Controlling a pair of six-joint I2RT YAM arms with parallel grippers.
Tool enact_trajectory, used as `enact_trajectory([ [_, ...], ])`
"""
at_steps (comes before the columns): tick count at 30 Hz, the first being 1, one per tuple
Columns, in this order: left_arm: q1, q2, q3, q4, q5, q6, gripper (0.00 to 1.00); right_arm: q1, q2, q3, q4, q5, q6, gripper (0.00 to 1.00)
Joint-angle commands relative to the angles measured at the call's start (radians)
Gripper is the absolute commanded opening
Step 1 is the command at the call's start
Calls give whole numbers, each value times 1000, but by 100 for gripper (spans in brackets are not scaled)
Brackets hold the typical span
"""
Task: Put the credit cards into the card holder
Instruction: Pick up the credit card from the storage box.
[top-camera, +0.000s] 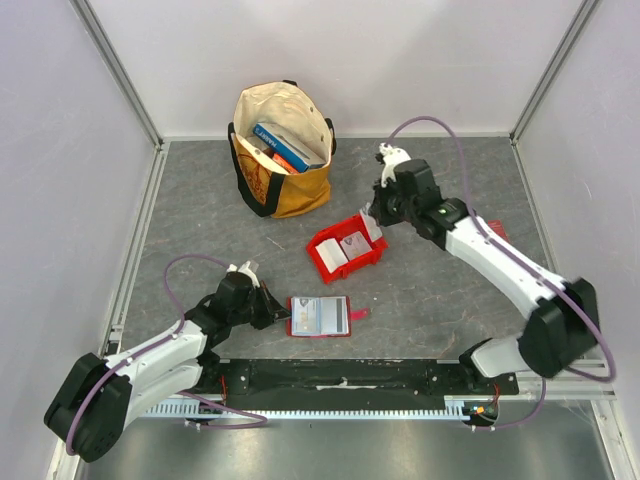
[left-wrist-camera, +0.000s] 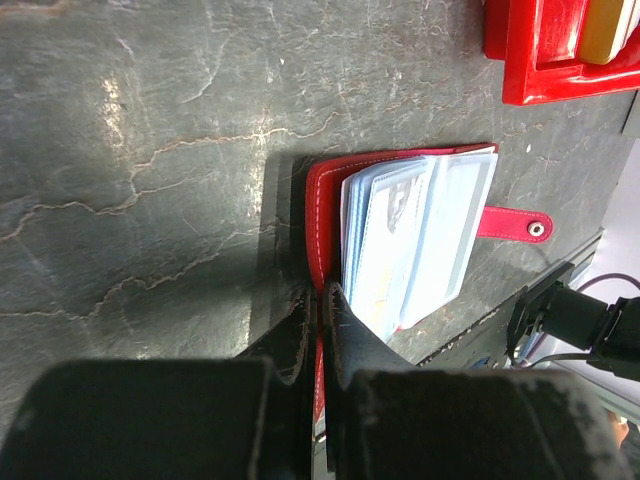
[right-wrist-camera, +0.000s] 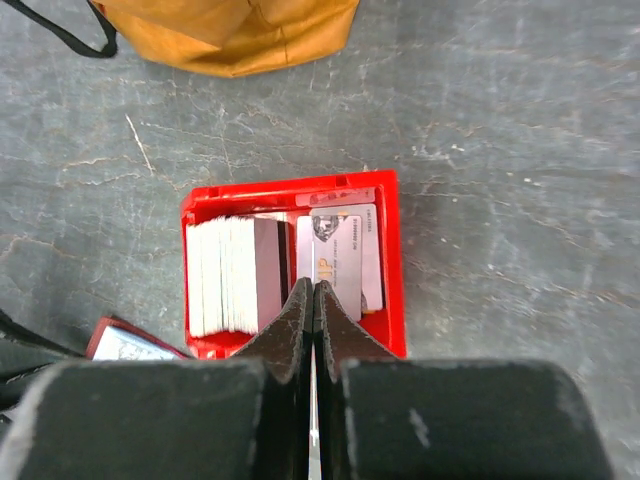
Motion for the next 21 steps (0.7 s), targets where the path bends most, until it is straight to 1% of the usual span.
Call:
enact_trajectory([
  [1,-1,6,33,36,9,14,2,18,-175,-72,-114,94,-33,0],
  [4,-1,5,33,36,14,16,2,61,-281,-150,-186,151,-1,0],
  [7,-1,0,32,36,15,13,2,163,-347,-240,-226,229,65,0],
  [9,-1,0,32,36,14,13,2,235,-377,-300,-228,327,134,0],
  [13,-1,5,33,36,18,13,2,306,-389,-420,-173,417,256,0],
  [15,-1,6,35,33,23,13,2,323,-381,-470,-127,430,296,0],
  [21,-1,5,35,30,21,13,2,362,-338,-550,-25,481,378,2],
])
